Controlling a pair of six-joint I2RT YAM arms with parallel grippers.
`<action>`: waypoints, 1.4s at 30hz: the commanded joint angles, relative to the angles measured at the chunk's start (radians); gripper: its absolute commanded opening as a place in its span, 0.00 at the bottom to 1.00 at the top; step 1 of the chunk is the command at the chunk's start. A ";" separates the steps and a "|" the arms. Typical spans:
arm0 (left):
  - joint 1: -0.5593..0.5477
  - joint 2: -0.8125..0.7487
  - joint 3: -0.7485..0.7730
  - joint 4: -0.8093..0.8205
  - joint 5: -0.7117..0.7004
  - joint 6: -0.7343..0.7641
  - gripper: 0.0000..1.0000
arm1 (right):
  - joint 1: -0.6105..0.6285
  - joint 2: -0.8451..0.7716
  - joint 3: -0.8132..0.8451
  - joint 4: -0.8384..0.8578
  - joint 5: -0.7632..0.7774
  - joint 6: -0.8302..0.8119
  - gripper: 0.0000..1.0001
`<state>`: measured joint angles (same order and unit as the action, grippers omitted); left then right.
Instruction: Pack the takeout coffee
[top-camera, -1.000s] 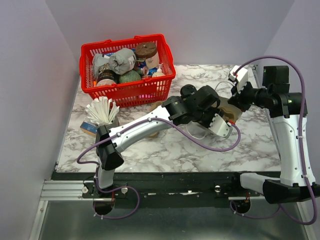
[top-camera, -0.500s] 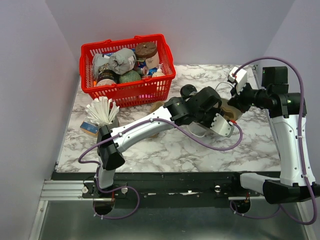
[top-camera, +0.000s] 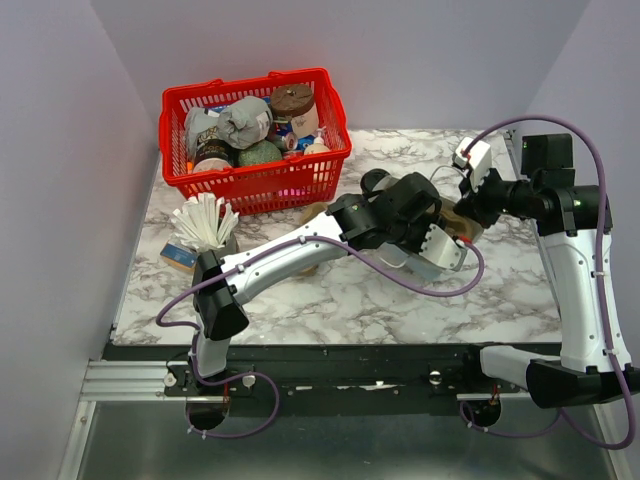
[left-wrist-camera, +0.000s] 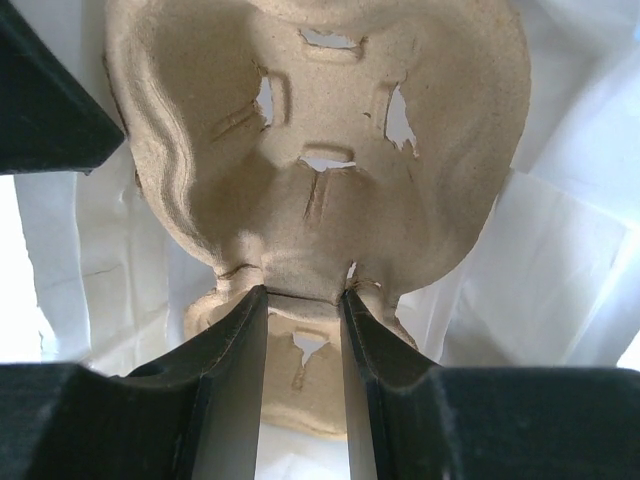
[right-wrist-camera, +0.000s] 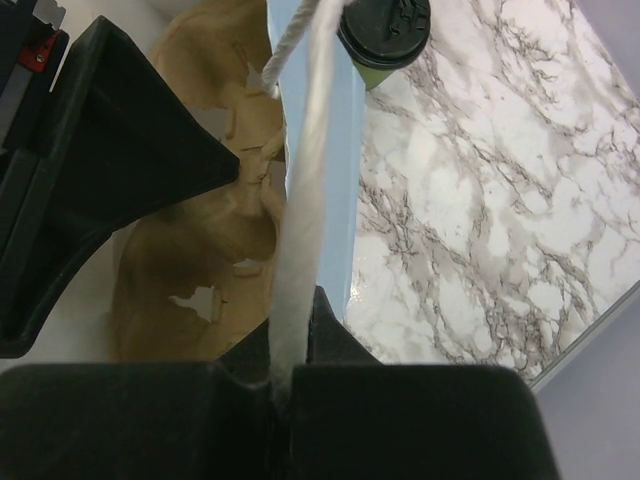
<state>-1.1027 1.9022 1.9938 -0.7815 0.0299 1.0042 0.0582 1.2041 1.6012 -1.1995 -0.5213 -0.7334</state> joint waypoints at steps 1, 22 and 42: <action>0.004 -0.020 -0.015 -0.080 -0.051 0.106 0.00 | 0.006 0.000 0.023 -0.054 -0.023 -0.001 0.01; -0.009 0.028 -0.012 -0.091 0.016 0.218 0.00 | 0.029 0.005 0.022 -0.064 -0.120 0.071 0.01; -0.017 0.021 -0.070 0.134 -0.039 0.136 0.00 | 0.035 0.032 0.095 -0.141 -0.160 0.092 0.00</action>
<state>-1.1141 1.9228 1.9251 -0.7567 0.0025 1.1877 0.0860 1.2343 1.6569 -1.3003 -0.6006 -0.6693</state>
